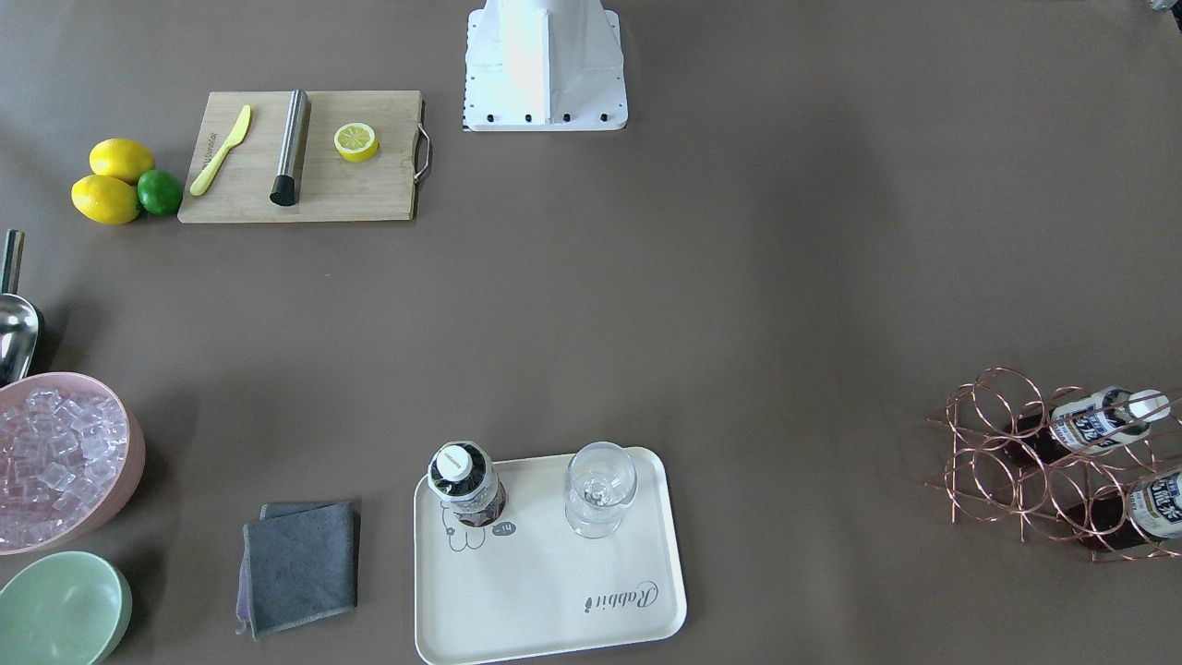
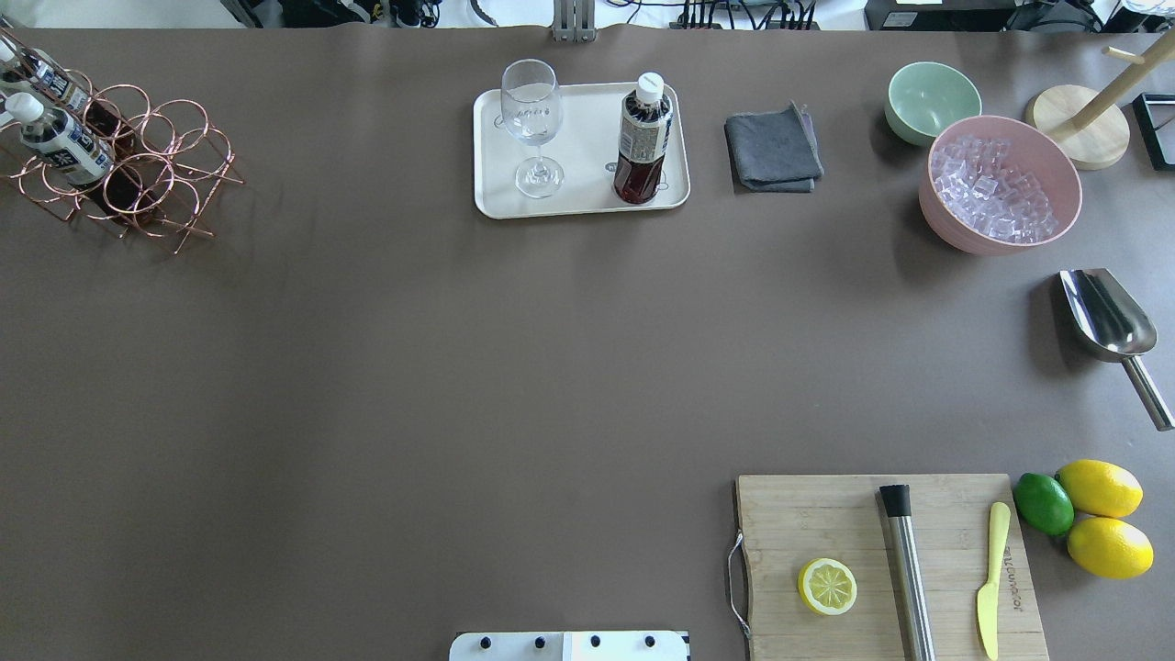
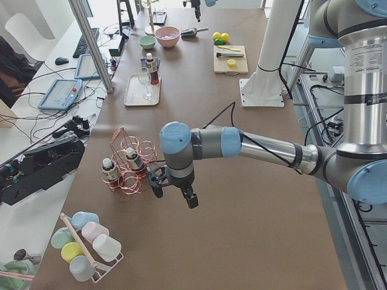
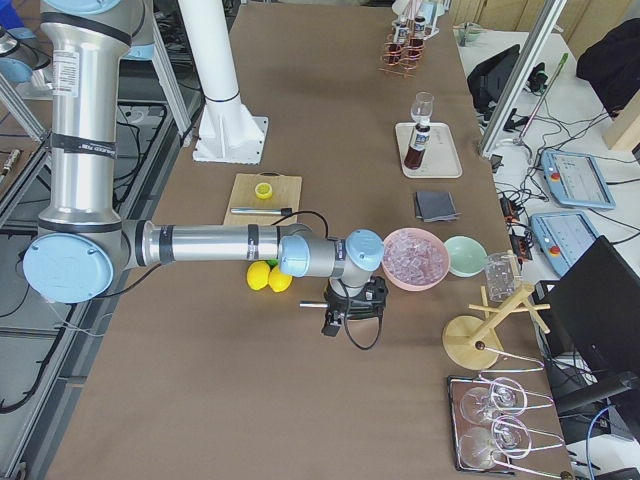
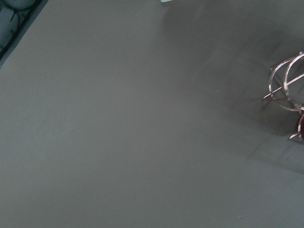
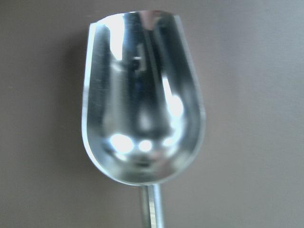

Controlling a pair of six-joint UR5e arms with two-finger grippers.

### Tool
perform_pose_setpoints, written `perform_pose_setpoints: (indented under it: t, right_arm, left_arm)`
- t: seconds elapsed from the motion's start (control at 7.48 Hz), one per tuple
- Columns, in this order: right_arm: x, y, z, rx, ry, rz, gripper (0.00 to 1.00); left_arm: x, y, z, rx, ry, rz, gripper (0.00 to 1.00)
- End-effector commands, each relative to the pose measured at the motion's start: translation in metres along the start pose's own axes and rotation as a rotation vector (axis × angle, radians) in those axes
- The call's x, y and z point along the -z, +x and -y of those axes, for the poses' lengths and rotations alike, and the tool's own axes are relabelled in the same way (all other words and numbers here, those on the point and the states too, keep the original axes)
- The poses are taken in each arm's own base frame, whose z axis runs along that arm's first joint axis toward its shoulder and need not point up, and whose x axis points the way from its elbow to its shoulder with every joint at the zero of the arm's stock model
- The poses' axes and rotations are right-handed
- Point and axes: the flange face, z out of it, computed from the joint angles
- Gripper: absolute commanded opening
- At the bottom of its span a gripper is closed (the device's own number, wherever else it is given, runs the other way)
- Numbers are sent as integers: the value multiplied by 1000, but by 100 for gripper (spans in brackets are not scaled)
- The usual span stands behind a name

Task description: Take tea from basket to plate

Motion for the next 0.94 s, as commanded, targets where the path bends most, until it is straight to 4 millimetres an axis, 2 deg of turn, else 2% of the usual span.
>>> perform_pose_setpoints:
  t: [0.0, 0.13, 0.27, 0.53, 0.67, 0.8]
  right_arm:
    - [70, 66, -3, -65, 31, -30, 100]
    - [71, 66, -3, -65, 32, -30, 100]
    - [71, 66, -2, -64, 33, -30, 100]
    - [65, 66, 0, -68, 24, -28, 100]
    - [66, 65, 1, -65, 26, -28, 100]
    - [67, 64, 2, -57, 28, -29, 100]
  left_arm:
    - [-39, -55, -32, -74, 32, -18, 99]
    - [-49, -53, -31, -92, 17, -11, 99]
    - [-49, -45, -31, -126, 30, -18, 99]
    - [-56, -48, -42, -175, 48, -99, 99]
    - [-54, -43, -42, -194, 55, -128, 99]
    - [-63, -23, -43, -237, 22, -139, 99]
